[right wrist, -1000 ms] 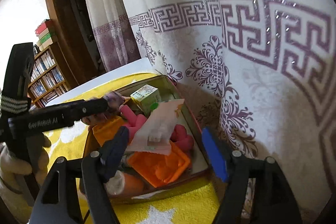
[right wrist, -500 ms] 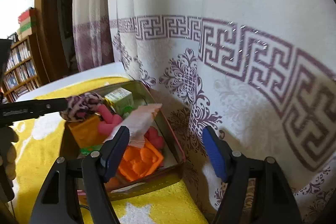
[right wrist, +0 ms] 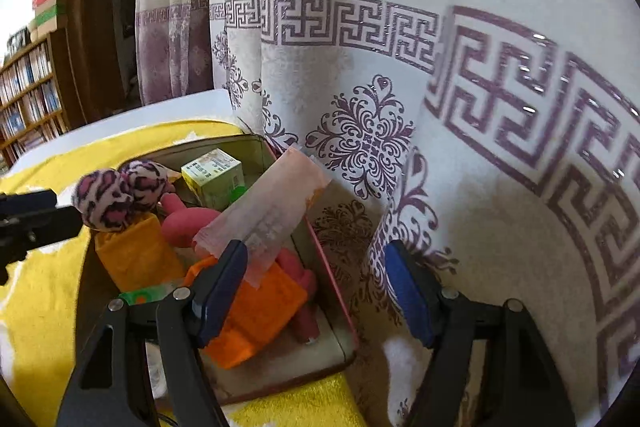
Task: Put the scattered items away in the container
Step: 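Withdraw both open tools up from the filled tin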
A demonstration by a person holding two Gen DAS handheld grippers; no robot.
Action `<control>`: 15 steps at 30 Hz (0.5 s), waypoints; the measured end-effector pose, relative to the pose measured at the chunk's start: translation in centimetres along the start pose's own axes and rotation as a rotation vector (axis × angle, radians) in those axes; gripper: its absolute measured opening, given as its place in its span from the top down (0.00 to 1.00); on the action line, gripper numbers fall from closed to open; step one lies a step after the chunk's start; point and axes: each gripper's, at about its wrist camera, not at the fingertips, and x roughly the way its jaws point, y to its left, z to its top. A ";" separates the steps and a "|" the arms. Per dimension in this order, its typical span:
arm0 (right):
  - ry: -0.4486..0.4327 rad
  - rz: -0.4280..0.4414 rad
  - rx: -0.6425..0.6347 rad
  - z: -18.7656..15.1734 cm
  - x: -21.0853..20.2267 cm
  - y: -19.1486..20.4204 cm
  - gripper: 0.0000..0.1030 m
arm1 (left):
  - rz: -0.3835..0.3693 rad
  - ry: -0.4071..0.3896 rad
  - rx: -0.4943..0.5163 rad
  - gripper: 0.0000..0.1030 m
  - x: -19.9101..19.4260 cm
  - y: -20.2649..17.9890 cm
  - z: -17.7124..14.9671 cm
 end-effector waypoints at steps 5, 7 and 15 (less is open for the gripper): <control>-0.007 -0.067 0.011 0.5 -0.8 0.0 0.27 | -0.028 -0.007 0.004 0.21 -1.0 0.0 -0.6; 0.013 -0.118 0.007 0.9 -0.2 0.1 0.27 | -0.032 -0.015 0.001 0.21 -1.6 0.1 -0.8; 0.111 -0.277 -0.054 3.2 5.0 1.0 0.27 | -0.027 -0.031 -0.024 0.21 -3.2 1.3 -1.6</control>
